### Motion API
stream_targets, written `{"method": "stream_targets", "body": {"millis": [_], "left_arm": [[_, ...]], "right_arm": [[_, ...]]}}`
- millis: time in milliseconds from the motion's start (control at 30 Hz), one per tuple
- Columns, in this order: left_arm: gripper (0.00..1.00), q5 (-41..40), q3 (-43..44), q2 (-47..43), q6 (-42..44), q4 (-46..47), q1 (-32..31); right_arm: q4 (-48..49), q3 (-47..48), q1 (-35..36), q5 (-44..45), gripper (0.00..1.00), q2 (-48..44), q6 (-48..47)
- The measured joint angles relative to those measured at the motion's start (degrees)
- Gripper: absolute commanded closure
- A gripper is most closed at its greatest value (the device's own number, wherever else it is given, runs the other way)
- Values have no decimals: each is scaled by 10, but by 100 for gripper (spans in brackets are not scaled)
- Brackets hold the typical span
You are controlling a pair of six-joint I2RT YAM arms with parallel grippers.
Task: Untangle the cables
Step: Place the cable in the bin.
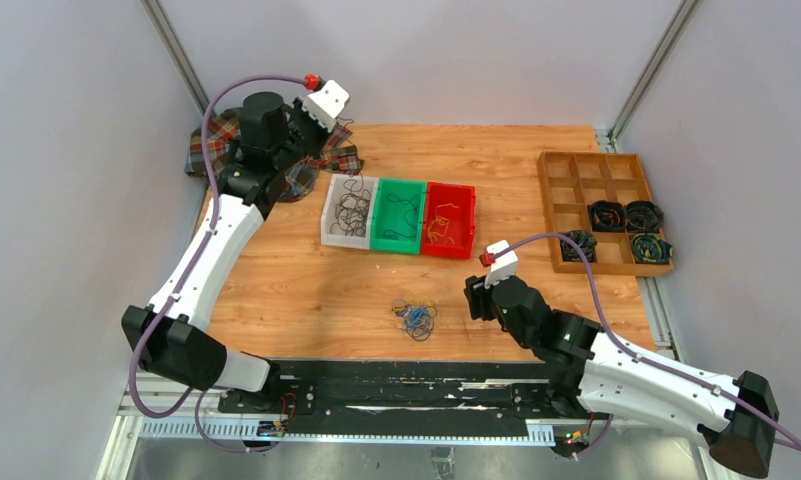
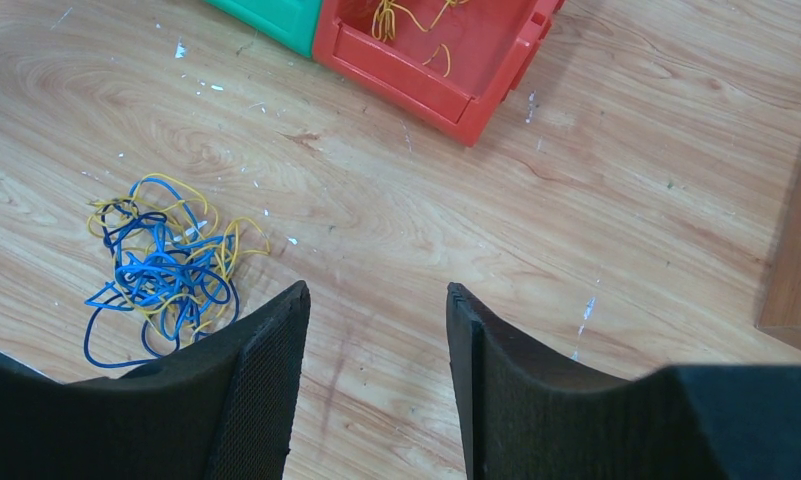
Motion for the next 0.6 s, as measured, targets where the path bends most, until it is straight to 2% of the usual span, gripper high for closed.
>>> {"method": "stream_targets", "body": {"millis": [300,600], "left_arm": [[100,-23,-97,0,-7,2,-5],[100,-36,-137,51,-9,12,-5]], "right_arm": [[-4,13,0,0,48,17,0],[-9,37,0,1,48,43,0]]}}
